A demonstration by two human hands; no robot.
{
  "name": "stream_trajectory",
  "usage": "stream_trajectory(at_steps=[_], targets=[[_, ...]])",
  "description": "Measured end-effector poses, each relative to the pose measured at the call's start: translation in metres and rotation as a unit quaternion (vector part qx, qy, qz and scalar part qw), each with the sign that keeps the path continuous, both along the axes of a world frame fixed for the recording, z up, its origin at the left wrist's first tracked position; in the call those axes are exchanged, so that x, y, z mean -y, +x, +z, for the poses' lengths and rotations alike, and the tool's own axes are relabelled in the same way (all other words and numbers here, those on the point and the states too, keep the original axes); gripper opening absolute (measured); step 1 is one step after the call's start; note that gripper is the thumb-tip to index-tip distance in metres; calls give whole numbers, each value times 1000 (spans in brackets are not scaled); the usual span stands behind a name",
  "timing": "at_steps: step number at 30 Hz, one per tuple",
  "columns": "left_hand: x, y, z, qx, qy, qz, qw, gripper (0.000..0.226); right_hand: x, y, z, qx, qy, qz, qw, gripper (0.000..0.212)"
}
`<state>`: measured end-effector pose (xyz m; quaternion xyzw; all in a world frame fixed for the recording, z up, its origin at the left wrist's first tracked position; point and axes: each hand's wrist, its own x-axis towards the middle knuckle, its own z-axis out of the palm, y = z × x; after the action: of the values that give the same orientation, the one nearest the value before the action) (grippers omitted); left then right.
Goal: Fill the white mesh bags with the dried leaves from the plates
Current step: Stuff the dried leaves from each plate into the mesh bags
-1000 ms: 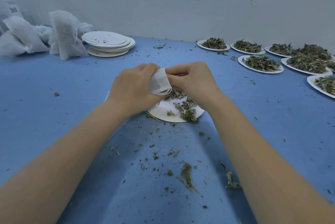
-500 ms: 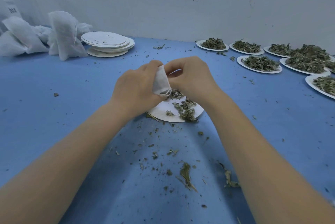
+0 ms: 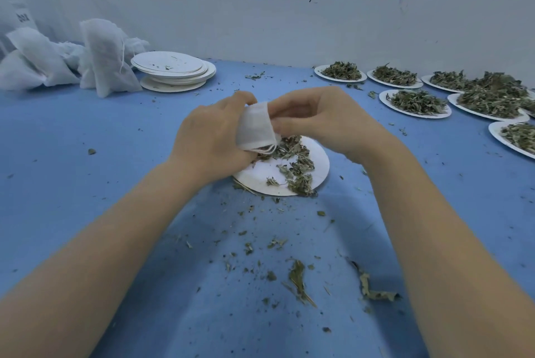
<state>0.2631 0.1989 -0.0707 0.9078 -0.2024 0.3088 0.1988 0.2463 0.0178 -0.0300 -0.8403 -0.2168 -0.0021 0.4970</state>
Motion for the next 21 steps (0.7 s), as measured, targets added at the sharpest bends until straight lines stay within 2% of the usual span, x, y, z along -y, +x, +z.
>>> stream_trajectory(at_steps=[2,5,6,8,10,16,19,21], targets=[[-3,2,1,-7,2,10,1000,54,11,2,0,17,-82,-71,994,15],[-6,3,0,-21,-1,21,1000,54,26,3,-3,-77,-248,-85,962,60],[-6,3,0,-25,-4,25,999,53,29,2,-5,-105,-280,-71,952,72],[-8,4,0,-27,-5,29,999,53,32,3,-11,-126,-303,-50,943,84],[-8,4,0,-25,-3,29,999,53,33,6,-15,-121,-292,-53,947,82],[-8,4,-2,-35,-5,30,999,52,28,17,-33,-57,-258,-91,960,45],[-10,4,-2,-43,-4,36,998,54,26,18,-34,-38,-242,-108,964,39],[-11,4,-1,-51,-11,41,998,55,26,18,-32,-43,-234,-105,966,43]])
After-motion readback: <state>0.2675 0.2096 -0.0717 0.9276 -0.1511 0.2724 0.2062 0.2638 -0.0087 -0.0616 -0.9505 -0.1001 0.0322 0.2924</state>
